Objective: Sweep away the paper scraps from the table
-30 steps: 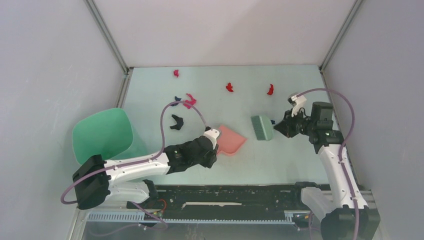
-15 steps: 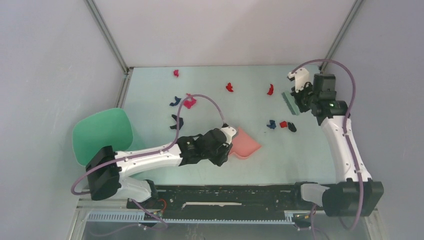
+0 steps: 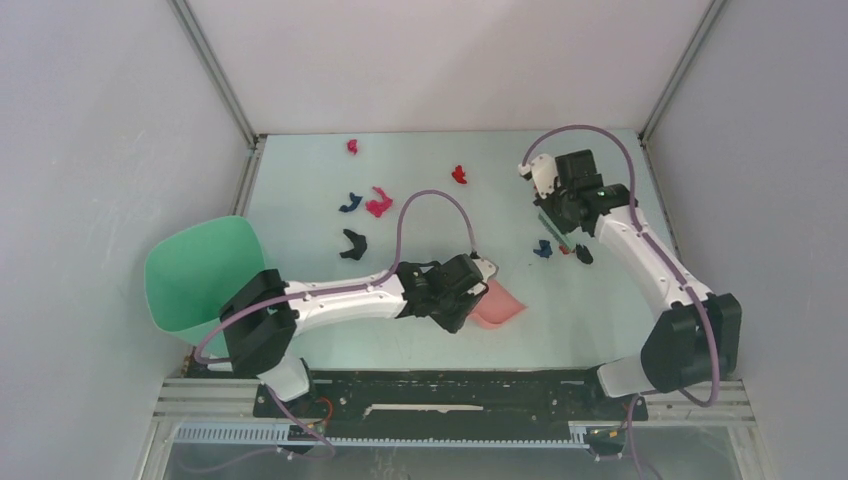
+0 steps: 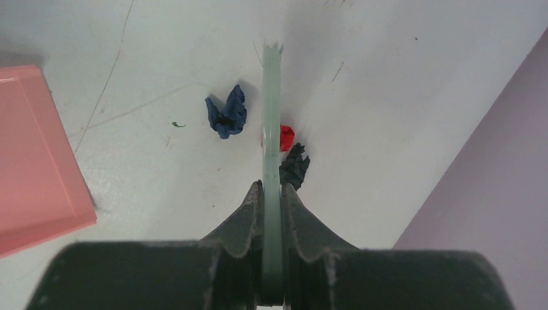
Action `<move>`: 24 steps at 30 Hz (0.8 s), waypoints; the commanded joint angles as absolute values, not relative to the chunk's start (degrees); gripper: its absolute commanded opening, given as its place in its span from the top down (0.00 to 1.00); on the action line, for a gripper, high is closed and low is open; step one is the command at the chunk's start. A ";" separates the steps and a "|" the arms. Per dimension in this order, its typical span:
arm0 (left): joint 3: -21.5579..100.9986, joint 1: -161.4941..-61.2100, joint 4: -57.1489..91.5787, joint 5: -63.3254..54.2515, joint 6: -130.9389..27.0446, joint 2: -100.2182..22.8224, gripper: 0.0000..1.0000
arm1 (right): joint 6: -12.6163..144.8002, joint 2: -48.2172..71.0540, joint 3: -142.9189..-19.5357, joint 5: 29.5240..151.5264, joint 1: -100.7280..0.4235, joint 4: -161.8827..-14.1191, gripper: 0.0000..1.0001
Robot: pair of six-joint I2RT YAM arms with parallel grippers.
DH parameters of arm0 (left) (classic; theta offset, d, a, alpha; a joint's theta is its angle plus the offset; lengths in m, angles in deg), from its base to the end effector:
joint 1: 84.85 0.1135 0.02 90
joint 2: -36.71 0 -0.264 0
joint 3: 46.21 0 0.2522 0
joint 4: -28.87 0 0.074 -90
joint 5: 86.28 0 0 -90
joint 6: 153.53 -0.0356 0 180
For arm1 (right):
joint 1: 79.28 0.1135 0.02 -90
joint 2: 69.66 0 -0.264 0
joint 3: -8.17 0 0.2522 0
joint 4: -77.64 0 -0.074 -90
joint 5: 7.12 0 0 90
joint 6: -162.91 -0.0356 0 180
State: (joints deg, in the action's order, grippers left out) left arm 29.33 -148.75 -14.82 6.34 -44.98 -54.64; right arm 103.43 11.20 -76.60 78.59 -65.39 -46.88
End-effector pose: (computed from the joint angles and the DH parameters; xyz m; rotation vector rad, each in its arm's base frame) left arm 0.1442 -0.2907 0.2143 1.0172 2.4779 -0.4352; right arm 0.2897 0.0689 0.3056 -0.9072 2.3081 -0.2169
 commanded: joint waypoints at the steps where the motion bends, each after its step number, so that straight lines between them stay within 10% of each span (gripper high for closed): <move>1: 32.32 -149.01 -13.91 2.32 -45.05 -57.19 1.00 | 100.40 13.89 -79.10 74.34 -62.92 -47.69 1.00; 24: 32.42 -149.01 -9.64 5.08 -45.21 -61.26 1.00 | 98.92 0.49 -81.91 111.07 -65.37 -24.57 1.00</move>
State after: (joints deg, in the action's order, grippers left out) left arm 33.79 -148.75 -12.02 3.49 -45.07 -62.42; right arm 95.82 3.15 -77.64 105.06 -61.43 -31.08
